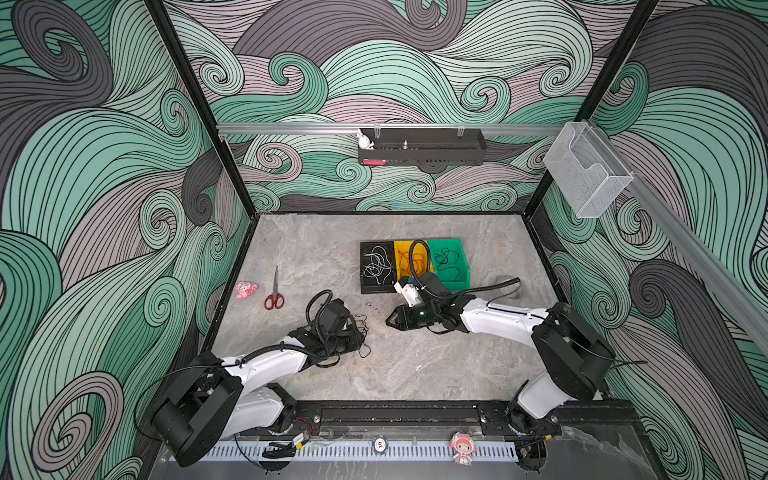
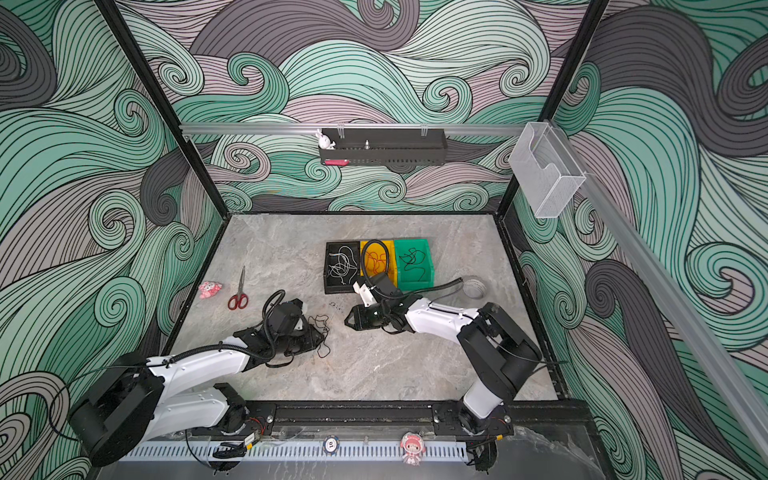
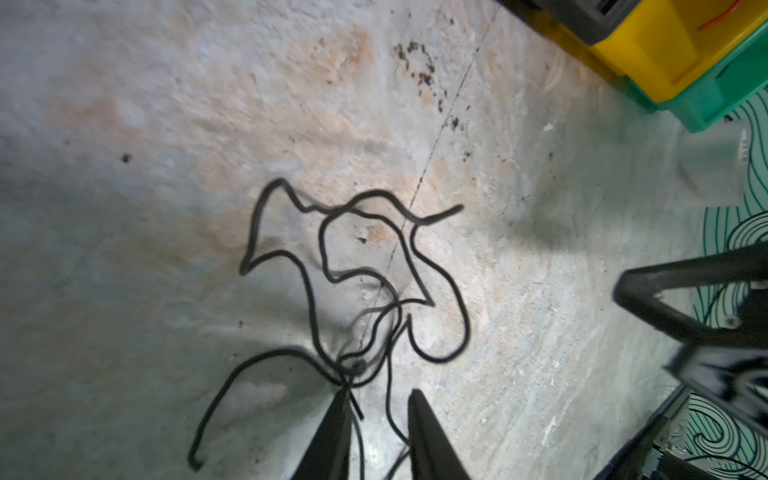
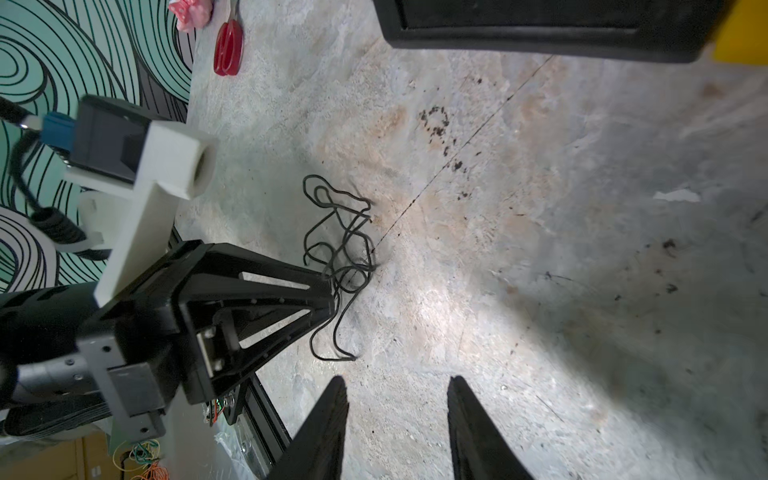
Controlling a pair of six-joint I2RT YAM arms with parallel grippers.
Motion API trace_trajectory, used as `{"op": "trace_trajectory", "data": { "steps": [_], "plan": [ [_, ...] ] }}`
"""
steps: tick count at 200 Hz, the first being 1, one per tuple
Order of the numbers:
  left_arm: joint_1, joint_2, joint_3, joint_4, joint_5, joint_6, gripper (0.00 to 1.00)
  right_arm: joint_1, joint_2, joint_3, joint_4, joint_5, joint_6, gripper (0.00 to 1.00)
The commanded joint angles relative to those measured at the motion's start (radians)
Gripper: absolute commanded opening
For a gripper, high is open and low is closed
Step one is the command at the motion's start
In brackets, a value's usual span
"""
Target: Untangle the cables
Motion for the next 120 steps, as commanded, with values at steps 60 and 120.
{"op": "trace_trajectory", "data": {
  "steps": [60, 120],
  "plan": [
    [0.042, -0.199, 0.065, -0.225, -0.149, 0.08, 0.51, 0.047, 0.1, 0.079, 0.076, -0.061, 0.035, 0.42],
    [0.104, -0.066, 0.093, -0.158, -0.083, 0.113, 0.52, 0.122, 0.136, 0.076, 0.051, -0.082, 0.017, 0.43]
  ]
}}
